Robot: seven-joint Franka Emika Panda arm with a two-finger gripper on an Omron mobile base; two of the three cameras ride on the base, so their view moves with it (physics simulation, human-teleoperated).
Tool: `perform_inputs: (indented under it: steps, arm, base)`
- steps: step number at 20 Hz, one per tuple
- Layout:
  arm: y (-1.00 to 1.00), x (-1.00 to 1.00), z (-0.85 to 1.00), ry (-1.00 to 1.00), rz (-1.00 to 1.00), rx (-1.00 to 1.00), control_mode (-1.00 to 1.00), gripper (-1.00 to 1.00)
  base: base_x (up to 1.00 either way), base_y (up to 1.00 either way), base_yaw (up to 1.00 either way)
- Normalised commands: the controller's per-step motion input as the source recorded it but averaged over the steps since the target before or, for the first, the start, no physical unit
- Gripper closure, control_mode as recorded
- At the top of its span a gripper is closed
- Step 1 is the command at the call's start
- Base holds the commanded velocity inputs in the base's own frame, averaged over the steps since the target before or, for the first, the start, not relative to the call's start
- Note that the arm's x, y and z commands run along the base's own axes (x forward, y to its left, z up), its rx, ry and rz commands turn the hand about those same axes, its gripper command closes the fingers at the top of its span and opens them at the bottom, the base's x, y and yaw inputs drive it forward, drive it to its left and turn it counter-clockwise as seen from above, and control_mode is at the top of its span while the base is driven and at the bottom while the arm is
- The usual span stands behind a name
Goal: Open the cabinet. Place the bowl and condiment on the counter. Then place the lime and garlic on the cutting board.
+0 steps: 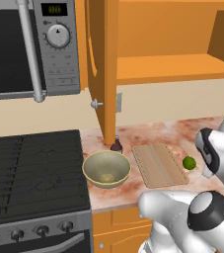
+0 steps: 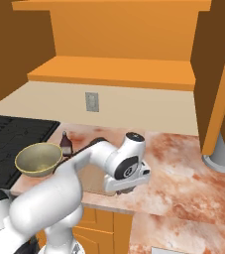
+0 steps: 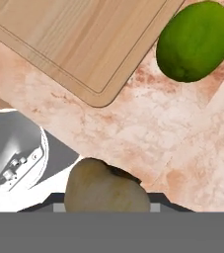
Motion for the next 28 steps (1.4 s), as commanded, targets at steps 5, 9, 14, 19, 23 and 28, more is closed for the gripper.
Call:
perform_inputs:
  steps: [5,9,14,19,23,28]
  arm:
    - [0.09,-0.02,0.85,0.01,0.00,0.06,-1.00,1.00]
    - [0.30,0.00,0.67,0.02,0.00,0.04,-1.00,1.00]
    - [0.46,0.09,0.28,0.03,0.00,0.03,-1.00,1.00]
    - [0.44,0.21,0.04,0.00,0.00,0.01,-1.00,1.00]
    - [0.38,0.26,0.00,0.00,0.00,0.00,-1.00,1.00]
    - [0.39,0.23,0.00,0.00,0.00,0.00,-1.00,1.00]
  base:
    - [0.00,0.00,0.00]
    - [0.00,0.00,0.00]
    - [0.00,0.00,0.00]
    - [0.00,0.00,0.00]
    - [0.00,0.00,0.00]
    - [0.00,0.00,0.00]
